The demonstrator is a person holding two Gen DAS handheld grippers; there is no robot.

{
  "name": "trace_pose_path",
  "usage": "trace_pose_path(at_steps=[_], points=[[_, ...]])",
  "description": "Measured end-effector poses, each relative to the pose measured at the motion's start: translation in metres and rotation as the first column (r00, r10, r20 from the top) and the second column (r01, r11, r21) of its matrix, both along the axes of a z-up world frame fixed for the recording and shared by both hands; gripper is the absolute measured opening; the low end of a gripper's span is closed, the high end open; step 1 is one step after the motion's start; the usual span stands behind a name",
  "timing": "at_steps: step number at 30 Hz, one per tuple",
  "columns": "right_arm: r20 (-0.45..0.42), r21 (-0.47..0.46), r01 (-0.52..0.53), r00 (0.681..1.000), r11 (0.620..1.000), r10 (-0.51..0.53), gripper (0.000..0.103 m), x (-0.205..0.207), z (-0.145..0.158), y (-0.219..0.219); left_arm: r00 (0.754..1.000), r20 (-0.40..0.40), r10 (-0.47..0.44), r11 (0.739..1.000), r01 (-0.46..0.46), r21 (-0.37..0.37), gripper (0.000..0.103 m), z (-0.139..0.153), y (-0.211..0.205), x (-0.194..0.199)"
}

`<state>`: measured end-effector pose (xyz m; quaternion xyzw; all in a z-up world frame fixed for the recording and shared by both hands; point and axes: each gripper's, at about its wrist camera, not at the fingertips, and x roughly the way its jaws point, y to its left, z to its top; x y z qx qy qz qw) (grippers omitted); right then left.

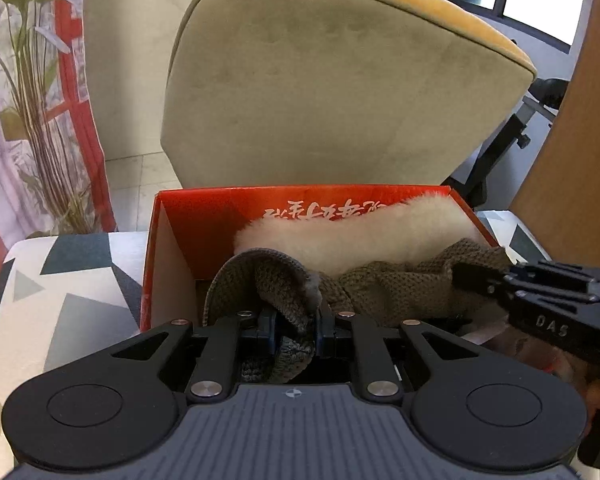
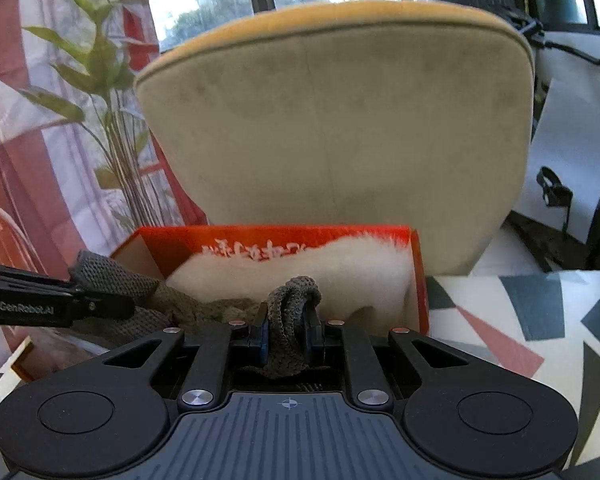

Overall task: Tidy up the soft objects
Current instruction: 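Lift the grey mesh roll with both tools and lower it into the box, then open both tools to release the mesh roll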

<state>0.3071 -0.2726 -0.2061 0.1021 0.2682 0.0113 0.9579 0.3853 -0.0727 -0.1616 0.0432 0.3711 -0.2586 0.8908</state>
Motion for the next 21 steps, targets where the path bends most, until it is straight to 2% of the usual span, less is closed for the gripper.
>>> trace_pose_path(at_steps=[7,9,10,11,13,15,17,19,21], points=[[-0.027,0.008,0.029,0.999,1.000,-0.028,0.014,0.003,-0.005,-0.005,0.999,0.040,-0.002,1.000,0.001,0.010,0.020,-0.002,0.001,-0.001],[-0.046,-0.004,0.043,0.998,0.999,-0.043,0.015,0.001,-0.005,-0.006,0.997,0.075,-0.006,0.999,0.004,0.033,0.032,0.003,0.001,-0.006],[-0.051,-0.007,0.046,0.998,0.999,-0.046,0.015,-0.001,-0.005,-0.008,0.996,0.088,-0.009,0.999,0.005,0.039,0.046,0.004,0.002,-0.008],[-0.057,-0.014,0.052,0.997,0.999,-0.053,0.016,-0.002,-0.004,-0.009,0.995,0.100,-0.010,0.999,0.006,0.041,0.055,0.006,0.002,-0.011],[-0.068,-0.033,0.072,0.995,0.997,-0.074,0.019,-0.003,-0.004,-0.011,0.993,0.118,-0.013,0.999,0.009,0.040,0.059,0.009,0.004,-0.014],[-0.074,-0.054,0.090,0.993,0.994,-0.094,0.028,-0.005,-0.003,-0.013,0.992,0.128,-0.012,0.999,0.006,0.045,0.068,0.012,0.005,-0.016],[-0.080,-0.089,0.110,0.990,0.990,-0.117,0.030,-0.007,-0.003,-0.012,0.990,0.138,-0.015,0.999,0.008,0.049,0.087,0.016,0.006,-0.019],[-0.084,-0.097,0.115,0.989,0.989,-0.123,0.033,-0.010,-0.001,-0.012,0.987,0.159,-0.010,0.998,0.001,0.057,0.093,0.019,0.007,-0.023],[-0.083,-0.109,0.120,0.988,0.987,-0.130,0.044,-0.013,0.002,-0.012,0.983,0.184,0.002,0.997,-0.015,0.070,0.097,0.022,0.008,-0.028]])
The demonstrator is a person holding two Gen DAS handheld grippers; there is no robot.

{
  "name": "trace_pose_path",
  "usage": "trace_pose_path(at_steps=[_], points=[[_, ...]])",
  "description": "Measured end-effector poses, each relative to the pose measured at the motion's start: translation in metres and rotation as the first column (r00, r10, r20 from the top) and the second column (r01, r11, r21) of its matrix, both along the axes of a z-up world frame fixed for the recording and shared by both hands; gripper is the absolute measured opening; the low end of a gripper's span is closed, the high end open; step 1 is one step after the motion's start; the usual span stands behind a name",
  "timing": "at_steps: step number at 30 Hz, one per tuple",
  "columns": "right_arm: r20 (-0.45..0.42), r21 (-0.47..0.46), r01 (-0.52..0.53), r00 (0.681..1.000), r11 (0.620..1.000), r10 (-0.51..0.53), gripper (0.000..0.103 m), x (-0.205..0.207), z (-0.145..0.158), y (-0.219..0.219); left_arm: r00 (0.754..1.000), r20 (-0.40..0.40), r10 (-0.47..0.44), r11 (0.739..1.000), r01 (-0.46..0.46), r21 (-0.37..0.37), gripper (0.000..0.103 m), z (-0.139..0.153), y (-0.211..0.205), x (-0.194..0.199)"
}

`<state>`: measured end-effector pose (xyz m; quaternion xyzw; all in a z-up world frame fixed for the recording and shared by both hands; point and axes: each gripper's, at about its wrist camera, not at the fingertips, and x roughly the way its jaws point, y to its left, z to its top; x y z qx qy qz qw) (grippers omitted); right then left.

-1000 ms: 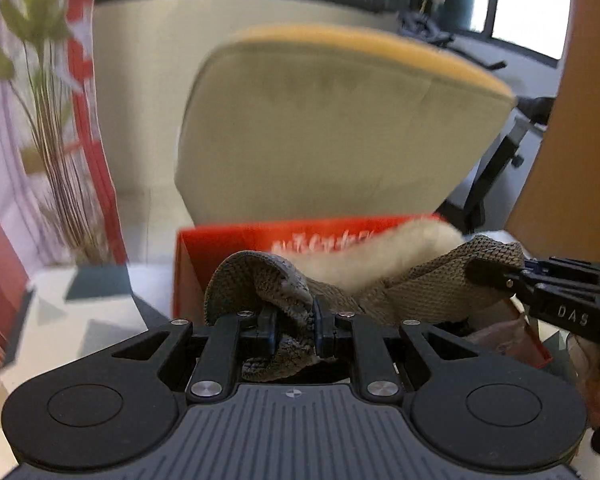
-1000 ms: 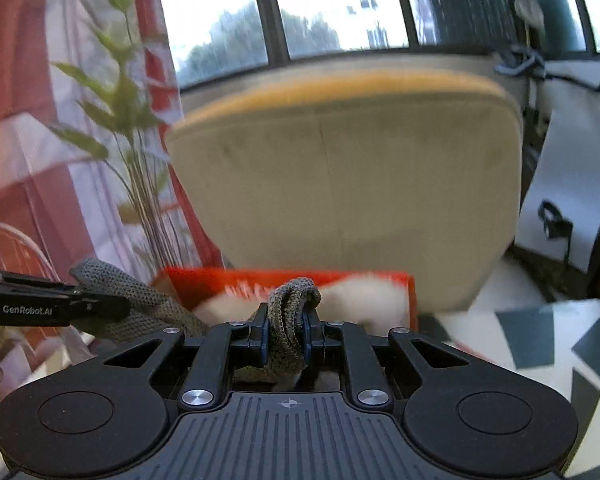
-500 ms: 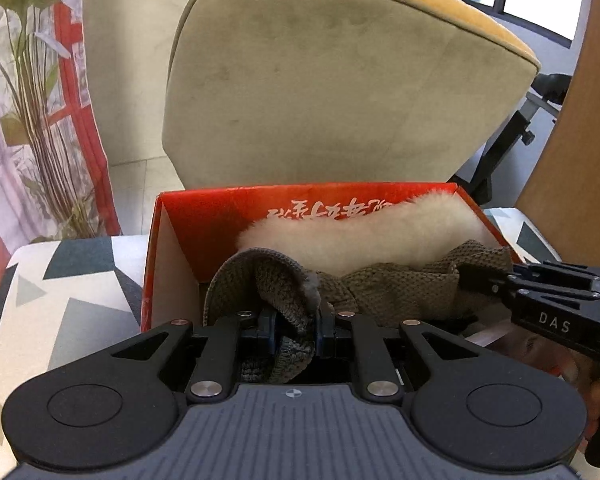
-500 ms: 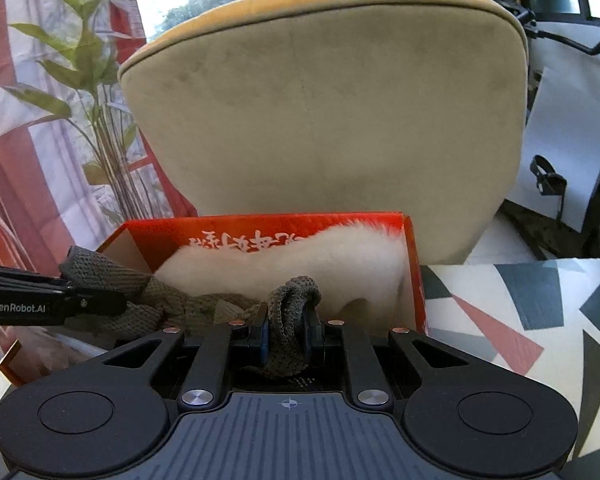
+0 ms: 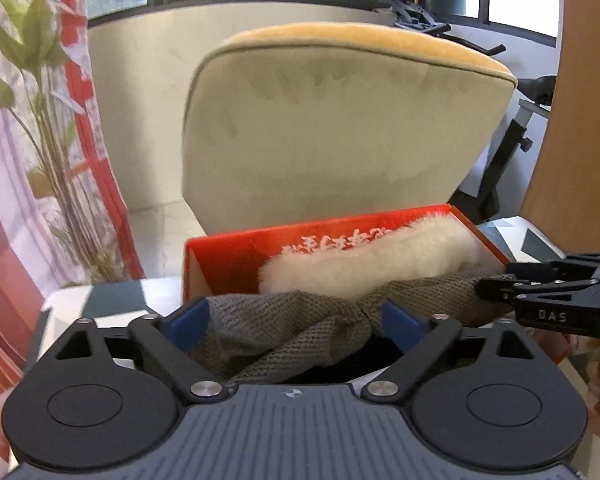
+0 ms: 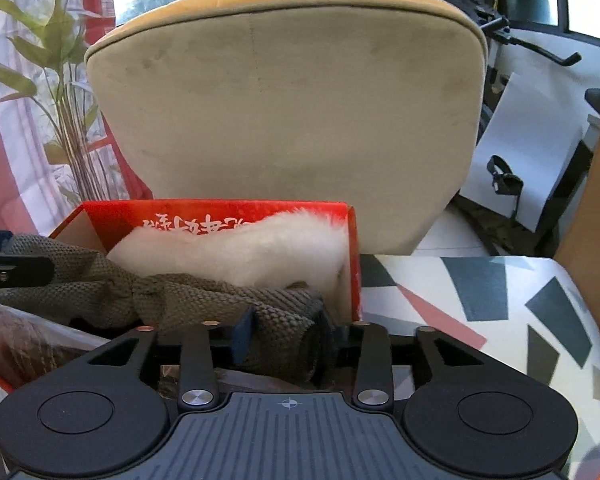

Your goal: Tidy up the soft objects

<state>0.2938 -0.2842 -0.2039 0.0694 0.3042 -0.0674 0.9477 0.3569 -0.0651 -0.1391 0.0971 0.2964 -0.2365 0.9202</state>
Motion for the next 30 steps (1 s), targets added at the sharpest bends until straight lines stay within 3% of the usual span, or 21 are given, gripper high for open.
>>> trace_pose_path(at_steps=[4,8,13,19,22,30], points=[[0.009,-0.011,0.000,1.000,1.000,0.000,0.063,-0.007,0.010,0.003,1.000,0.023,0.020,1.000,-0.020,0.006,0.102,0.005,0.002,-0.009],[0.023,0.001,-0.016,1.000,1.000,0.016,0.090,-0.020,0.021,0.009,0.997,0.058,0.043,0.999,-0.043,0.003,0.103,0.010,0.006,-0.025],[0.054,0.007,-0.003,0.999,1.000,0.002,0.102,-0.044,0.032,0.019,0.994,0.043,0.099,0.995,-0.099,-0.014,0.103,0.013,0.012,-0.039],[0.072,0.007,0.033,0.997,0.999,-0.034,0.102,-0.071,0.030,0.031,0.988,0.116,0.104,0.992,-0.111,0.061,0.103,0.015,0.013,-0.070],[0.069,0.023,0.036,0.997,0.999,-0.038,0.102,-0.083,0.029,0.034,0.989,0.131,0.073,0.996,-0.077,0.032,0.103,0.017,0.018,-0.088],[0.072,-0.012,0.066,0.995,0.998,-0.065,0.102,-0.117,0.037,0.054,0.988,0.117,0.100,0.995,-0.100,-0.001,0.103,0.022,0.022,-0.125]])
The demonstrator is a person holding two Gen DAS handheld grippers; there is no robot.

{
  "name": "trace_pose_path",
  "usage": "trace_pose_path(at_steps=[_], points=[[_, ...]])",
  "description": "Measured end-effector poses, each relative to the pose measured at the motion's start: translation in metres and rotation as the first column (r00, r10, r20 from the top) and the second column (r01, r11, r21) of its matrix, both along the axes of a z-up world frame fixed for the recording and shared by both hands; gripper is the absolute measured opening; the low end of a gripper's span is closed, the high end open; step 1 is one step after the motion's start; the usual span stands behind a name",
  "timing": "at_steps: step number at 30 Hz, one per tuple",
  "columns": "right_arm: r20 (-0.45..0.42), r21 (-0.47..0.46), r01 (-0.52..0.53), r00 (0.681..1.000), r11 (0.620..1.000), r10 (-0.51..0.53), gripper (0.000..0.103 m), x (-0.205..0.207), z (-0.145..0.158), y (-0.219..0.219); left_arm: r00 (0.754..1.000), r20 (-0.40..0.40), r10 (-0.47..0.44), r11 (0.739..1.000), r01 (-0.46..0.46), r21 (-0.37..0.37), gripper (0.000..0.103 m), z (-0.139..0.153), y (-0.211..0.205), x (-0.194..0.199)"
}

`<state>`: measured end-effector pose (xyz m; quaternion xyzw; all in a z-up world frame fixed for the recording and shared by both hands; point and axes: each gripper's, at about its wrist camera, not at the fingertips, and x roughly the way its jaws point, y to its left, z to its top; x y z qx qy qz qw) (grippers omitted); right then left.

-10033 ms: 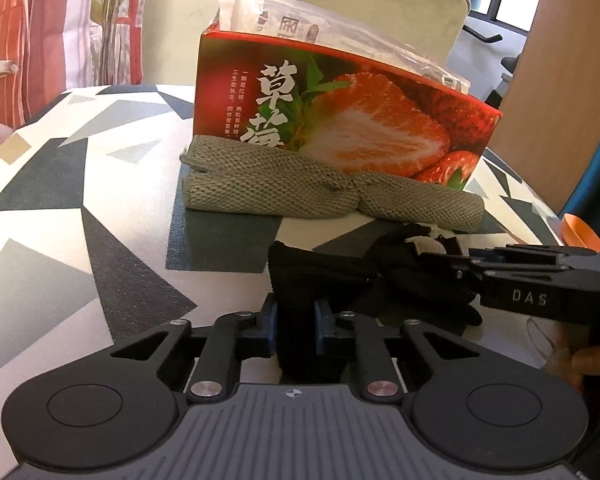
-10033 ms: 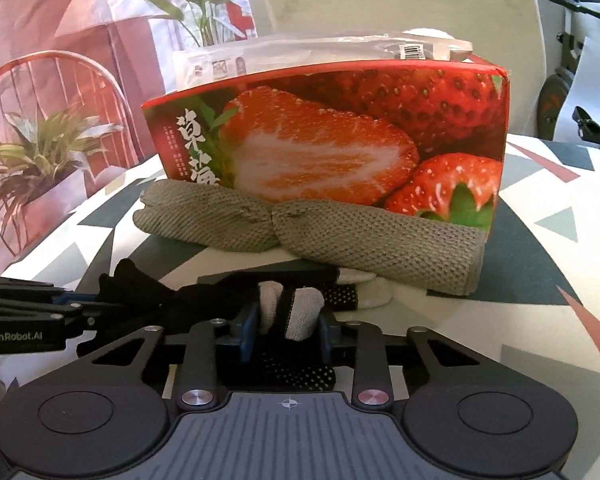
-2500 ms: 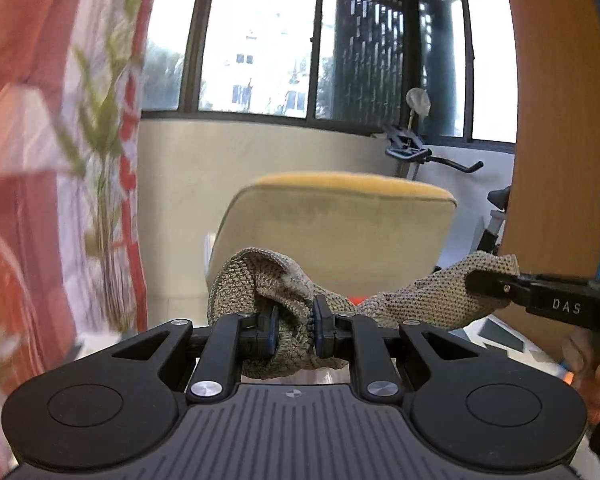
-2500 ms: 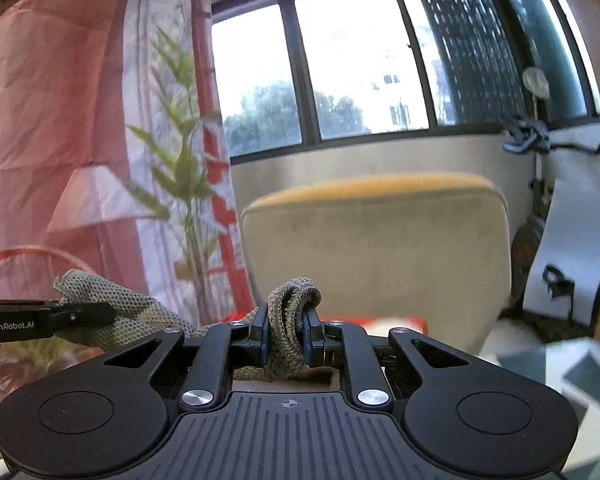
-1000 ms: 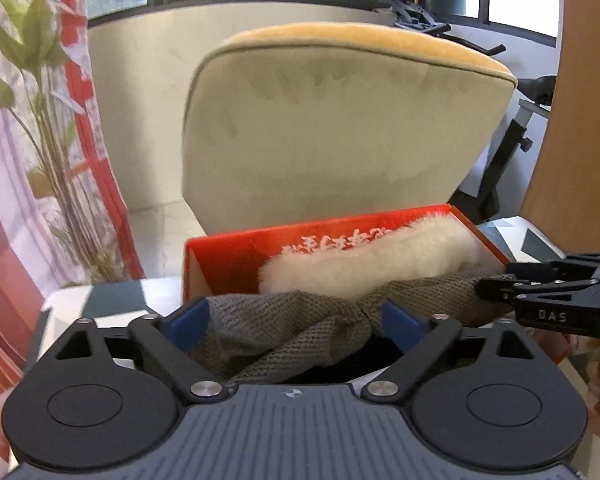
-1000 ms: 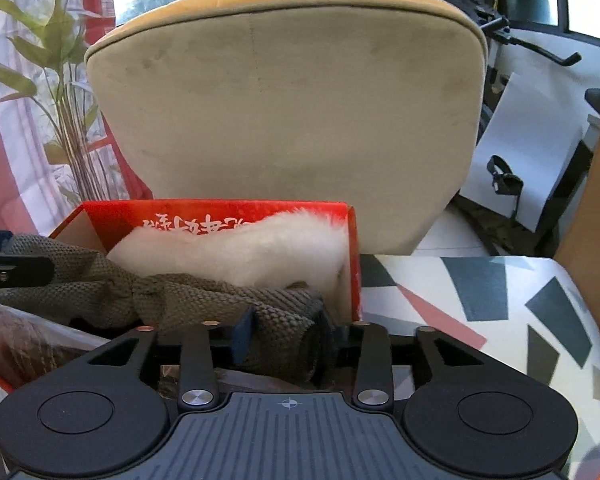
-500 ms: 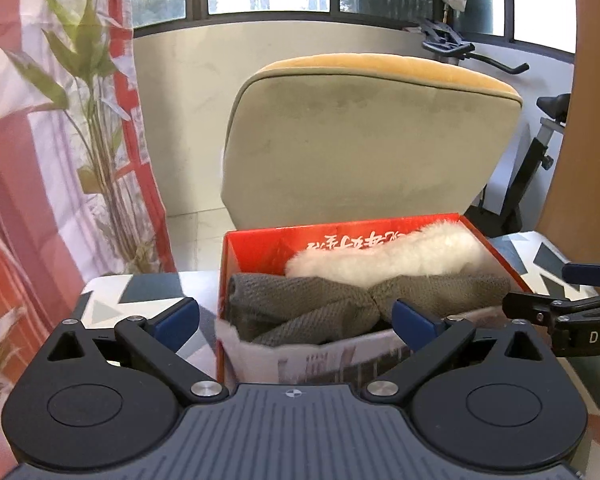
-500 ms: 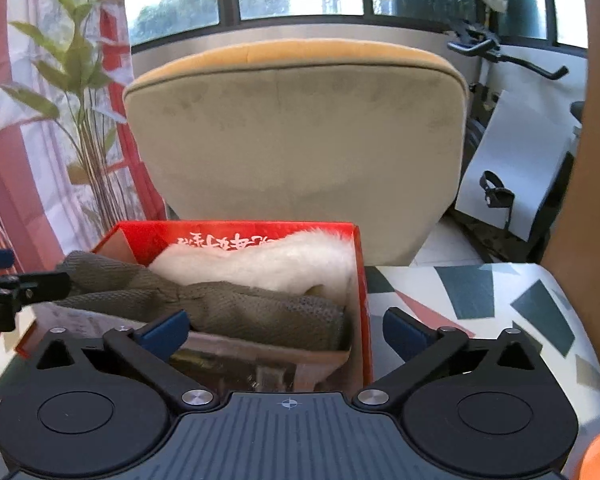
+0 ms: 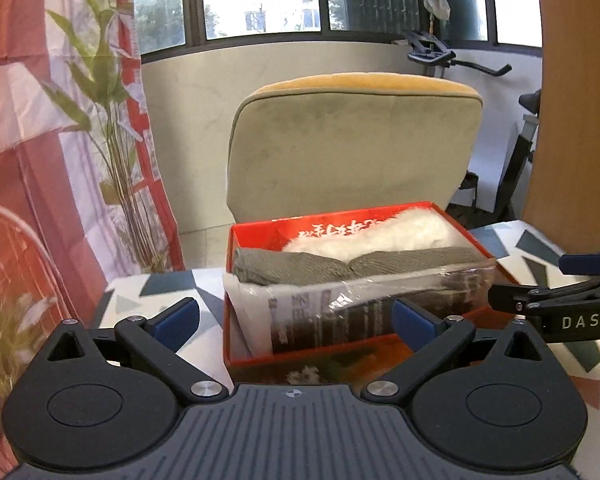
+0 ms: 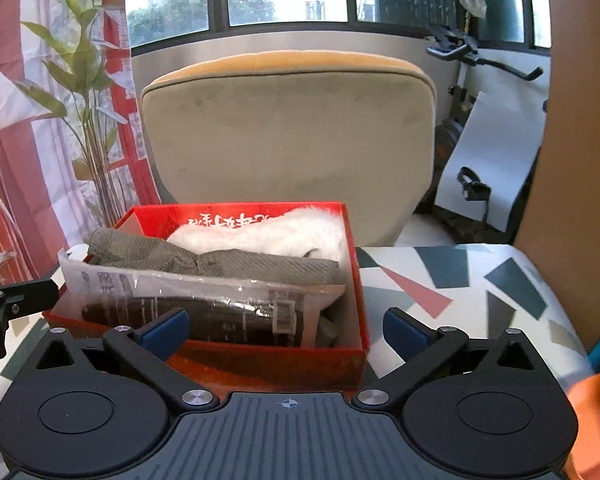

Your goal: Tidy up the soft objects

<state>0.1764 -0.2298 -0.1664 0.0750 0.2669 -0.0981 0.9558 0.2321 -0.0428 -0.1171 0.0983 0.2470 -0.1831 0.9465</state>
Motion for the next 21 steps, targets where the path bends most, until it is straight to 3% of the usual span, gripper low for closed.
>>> trace_pose_path(at_steps=[5,11,21], points=[[0.003,-0.005,0.030,1.000,1.000,-0.030,0.103,-0.030,0.018,0.010,1.000,0.022,0.019,1.000,-0.019,-0.020,0.103,0.016,0.006,-0.027],[-0.028,0.003,0.063,0.998,0.998,-0.063,0.103,-0.079,0.057,0.021,0.990,0.126,0.068,0.997,-0.063,-0.041,0.103,0.056,0.018,-0.086],[0.184,-0.021,0.037,0.982,0.999,-0.033,0.103,-0.188,0.142,0.035,0.960,0.241,0.141,0.987,-0.119,-0.105,0.103,0.137,0.038,-0.174]])
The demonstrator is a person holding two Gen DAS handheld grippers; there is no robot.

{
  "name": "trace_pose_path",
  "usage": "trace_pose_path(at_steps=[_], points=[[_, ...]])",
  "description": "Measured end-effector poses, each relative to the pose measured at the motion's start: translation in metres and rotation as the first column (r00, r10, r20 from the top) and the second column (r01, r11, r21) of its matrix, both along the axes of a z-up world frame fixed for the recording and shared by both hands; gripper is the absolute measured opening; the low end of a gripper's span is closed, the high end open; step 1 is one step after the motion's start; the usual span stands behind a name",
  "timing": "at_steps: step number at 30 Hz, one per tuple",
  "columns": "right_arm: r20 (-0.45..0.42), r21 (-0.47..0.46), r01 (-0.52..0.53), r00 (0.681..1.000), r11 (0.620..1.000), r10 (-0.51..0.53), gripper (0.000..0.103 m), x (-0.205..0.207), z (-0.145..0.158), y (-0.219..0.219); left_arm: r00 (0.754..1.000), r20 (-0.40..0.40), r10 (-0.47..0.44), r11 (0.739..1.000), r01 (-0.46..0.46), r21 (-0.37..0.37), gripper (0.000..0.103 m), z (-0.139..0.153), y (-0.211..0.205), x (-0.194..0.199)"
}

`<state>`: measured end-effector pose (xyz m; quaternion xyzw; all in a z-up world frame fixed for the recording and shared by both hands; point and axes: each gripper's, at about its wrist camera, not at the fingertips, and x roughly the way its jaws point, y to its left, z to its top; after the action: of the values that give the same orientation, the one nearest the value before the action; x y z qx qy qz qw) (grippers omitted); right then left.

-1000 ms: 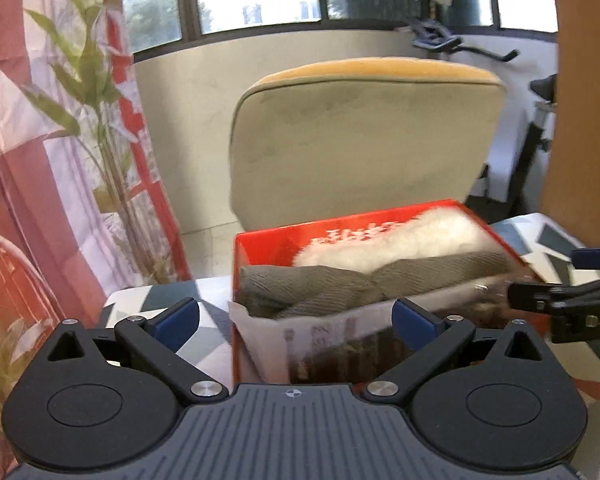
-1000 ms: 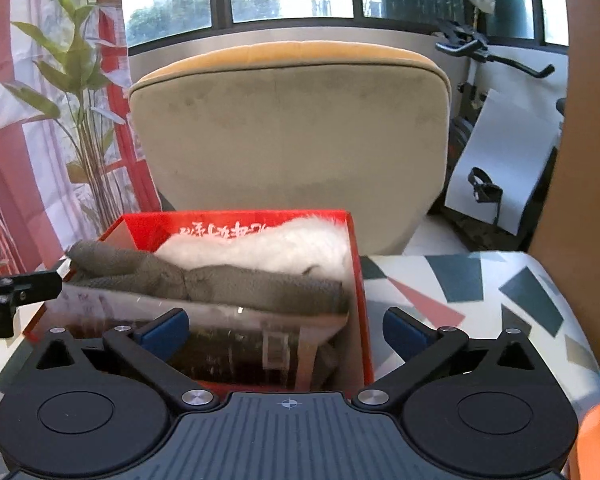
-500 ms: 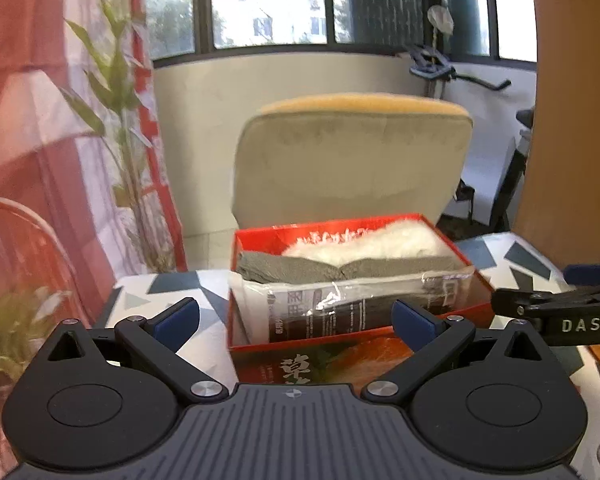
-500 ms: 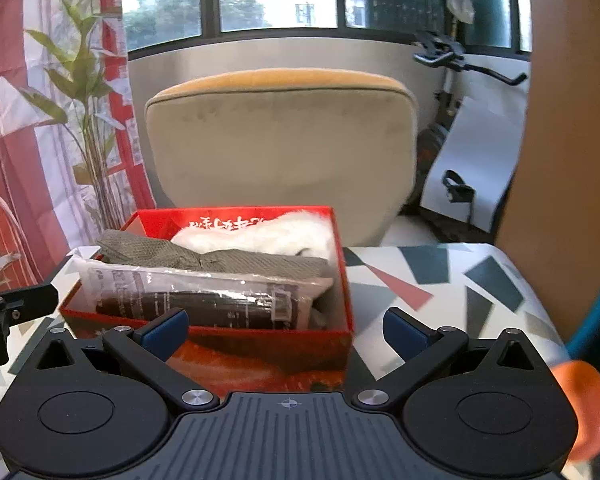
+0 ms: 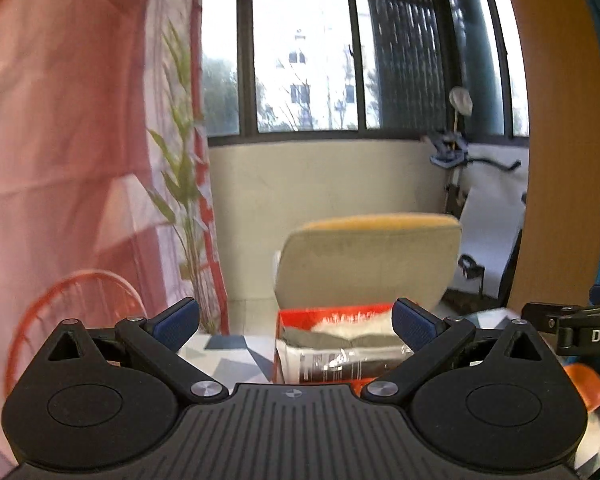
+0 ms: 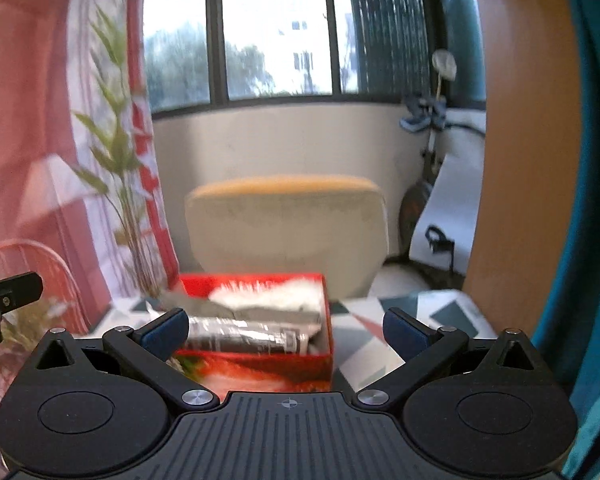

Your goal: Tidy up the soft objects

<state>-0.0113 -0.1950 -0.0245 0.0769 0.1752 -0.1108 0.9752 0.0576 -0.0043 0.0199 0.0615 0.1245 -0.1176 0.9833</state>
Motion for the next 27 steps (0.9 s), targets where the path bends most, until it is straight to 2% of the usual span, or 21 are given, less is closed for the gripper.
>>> trace_pose_path(at_steps=[3,8,14,27], points=[[0.040,-0.011,0.007,0.999,1.000,-0.007,0.103,-0.022,0.021,0.000,0.999,0.027,0.022,1.000,-0.021,-0.009,0.103,0.017,0.000,-0.018],[0.070,-0.012,0.017,0.997,1.000,-0.016,0.103,-0.051,0.042,-0.001,0.996,0.066,0.064,0.998,-0.063,-0.016,0.103,0.028,0.003,-0.041],[0.080,-0.045,0.017,0.997,0.999,-0.014,0.103,-0.072,0.044,0.005,0.994,0.073,0.079,0.997,-0.077,-0.024,0.103,0.028,0.005,-0.062],[0.075,-0.087,0.047,0.996,0.995,-0.041,0.103,-0.073,0.039,0.015,0.995,0.055,0.079,0.996,-0.077,-0.035,0.103,0.024,0.011,-0.059]])
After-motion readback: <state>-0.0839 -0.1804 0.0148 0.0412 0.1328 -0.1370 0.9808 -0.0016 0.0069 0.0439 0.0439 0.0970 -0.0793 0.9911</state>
